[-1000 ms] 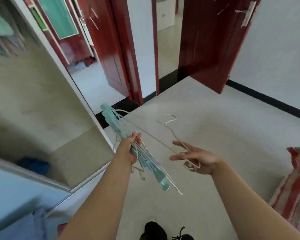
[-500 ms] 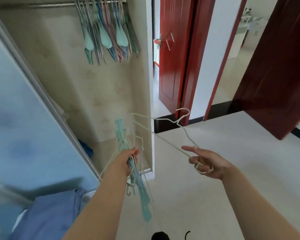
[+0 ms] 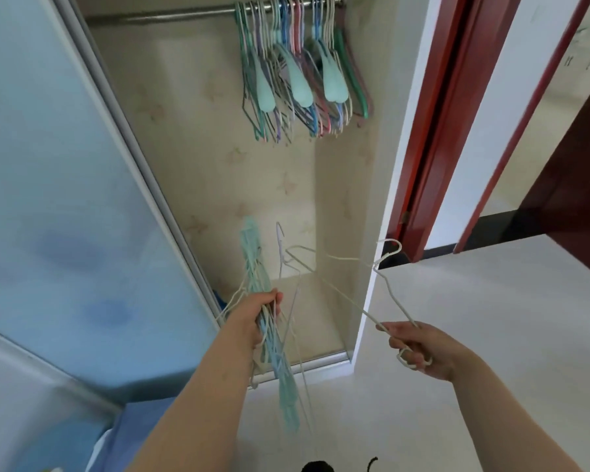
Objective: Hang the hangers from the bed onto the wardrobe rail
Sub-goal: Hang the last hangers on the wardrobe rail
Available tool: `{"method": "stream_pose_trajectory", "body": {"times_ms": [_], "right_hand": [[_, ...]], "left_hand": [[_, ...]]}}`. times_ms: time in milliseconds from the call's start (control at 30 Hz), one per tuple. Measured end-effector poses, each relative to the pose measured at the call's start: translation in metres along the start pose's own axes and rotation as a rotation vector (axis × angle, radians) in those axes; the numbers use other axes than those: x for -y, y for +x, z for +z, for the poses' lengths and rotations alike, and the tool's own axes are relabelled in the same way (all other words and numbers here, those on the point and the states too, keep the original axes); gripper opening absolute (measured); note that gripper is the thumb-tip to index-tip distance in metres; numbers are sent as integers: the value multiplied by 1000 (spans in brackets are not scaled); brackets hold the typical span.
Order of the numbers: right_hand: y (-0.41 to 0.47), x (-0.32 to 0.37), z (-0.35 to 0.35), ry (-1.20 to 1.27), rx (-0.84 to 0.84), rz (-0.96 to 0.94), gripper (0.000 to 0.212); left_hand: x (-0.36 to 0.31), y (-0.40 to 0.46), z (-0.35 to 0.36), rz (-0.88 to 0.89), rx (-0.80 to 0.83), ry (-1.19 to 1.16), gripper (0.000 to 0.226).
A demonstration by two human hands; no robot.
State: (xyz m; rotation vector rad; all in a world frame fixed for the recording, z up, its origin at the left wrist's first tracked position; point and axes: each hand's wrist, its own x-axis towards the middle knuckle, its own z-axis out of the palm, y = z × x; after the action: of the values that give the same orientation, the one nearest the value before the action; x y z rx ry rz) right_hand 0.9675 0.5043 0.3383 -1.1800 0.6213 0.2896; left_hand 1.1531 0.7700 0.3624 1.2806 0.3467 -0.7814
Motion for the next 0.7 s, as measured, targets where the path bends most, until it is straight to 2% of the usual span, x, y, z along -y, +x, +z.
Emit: {"method": "stream_pose_trajectory", "body": {"times_ms": [100,233,267,333,400,467,533,600,667,700], "right_hand": [[21,16,13,-131,-87,-3,24],[48,29,44,-380,-208,63,5],[60,24,47,-471,-290,-13,7],[81,12,49,-507,-272,21,7],[91,-4,60,-750,-337,50,18],[103,-8,62,-881,-288,89,28],[109,13,74,-955,-291,63,44],[114,41,91,-921,-316,-28,66],[121,72,110,-937,-310,-82,67],[122,88,120,-981,-280,-113,63]], "left_hand": [[-9,8,-2,-6,22,-54,11],[-22,21,4,9,0,-251,25],[-26,23,8,5,-13,-309,26],[-36,24,16,10,-38,-403,32],[-46,28,22,32,-90,-433,40],[-53,31,22,63,-126,-399,42],[-61,35,18,71,-126,-394,39],[-71,41,15,65,-105,-413,26],[-85,48,12,69,-84,-403,13],[-93,53,11,80,-70,-408,13]]}}
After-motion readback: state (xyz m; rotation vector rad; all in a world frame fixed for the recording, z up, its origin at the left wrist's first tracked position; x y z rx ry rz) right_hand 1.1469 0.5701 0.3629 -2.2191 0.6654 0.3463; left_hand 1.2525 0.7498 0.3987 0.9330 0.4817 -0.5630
